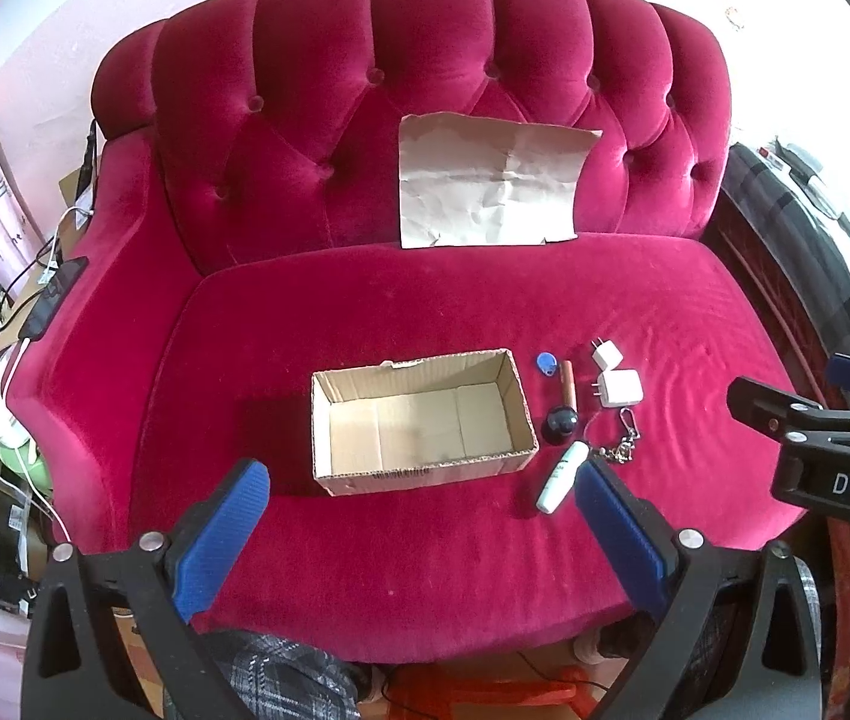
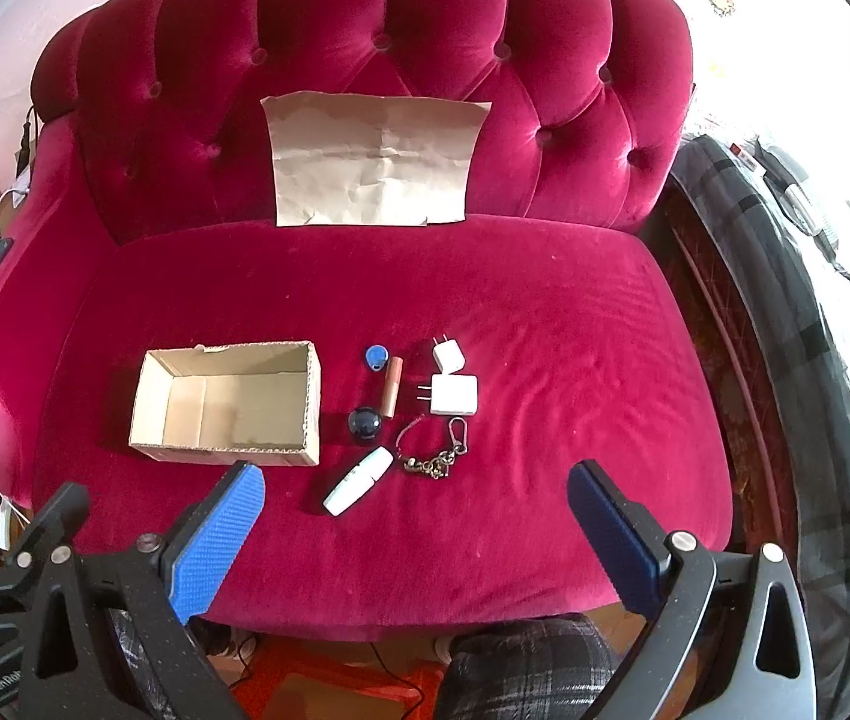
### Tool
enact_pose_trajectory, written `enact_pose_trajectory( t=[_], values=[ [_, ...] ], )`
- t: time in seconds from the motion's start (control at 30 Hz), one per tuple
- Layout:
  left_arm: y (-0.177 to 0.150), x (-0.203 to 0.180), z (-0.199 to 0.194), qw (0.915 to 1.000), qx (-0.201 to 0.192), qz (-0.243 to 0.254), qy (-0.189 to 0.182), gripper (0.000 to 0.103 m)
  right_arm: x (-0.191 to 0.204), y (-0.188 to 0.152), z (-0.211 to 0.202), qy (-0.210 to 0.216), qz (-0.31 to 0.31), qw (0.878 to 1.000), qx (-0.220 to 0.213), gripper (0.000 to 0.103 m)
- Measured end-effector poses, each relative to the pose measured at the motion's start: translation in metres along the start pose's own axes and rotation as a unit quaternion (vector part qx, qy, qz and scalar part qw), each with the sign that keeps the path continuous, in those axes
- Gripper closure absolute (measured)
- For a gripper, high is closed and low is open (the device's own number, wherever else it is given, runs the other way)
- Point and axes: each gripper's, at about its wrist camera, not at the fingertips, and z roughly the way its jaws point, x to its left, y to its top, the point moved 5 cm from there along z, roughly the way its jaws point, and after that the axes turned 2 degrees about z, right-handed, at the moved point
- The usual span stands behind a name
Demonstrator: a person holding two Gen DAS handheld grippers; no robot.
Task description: Organize rigid objects
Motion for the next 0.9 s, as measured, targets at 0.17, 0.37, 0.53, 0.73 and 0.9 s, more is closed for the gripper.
enact_pose_trajectory(
  t=[0.17, 0.37, 0.53, 0.73, 0.9],
  values=[
    [0.003, 0.009, 0.015, 1.0, 0.003, -0.002, -0.002, 0.0, -0.003, 0.006, 0.011, -0.002, 0.001, 1.0, -0.002, 0.0],
    [0.003, 0.023, 0.042, 0.9998, 0.017, -0.011, -0.001, 0.0, -0.005, 0.01, 0.035, -0.005, -0.007, 1.0, 0.0, 0.0],
    [0.008, 0.035, 0.066, 0.9996, 0.019, -0.019, 0.006, 0.0, -0.006, 0.012, 0.061, -0.003, -0.013, 1.0, 0.003, 0.0],
    [0.009, 0.046, 0.094, 0.9994, 0.026, -0.022, 0.009, 0.0, -0.009, 0.017, 0.09, 0.0, -0.013, 1.0, 0.006, 0.0],
    [0.004, 0.055, 0.125, 0.9988, 0.04, -0.024, 0.013, 0.0, -0.016, 0.02, 0.118, -0.002, -0.01, 1.0, 0.011, 0.0]
  ],
)
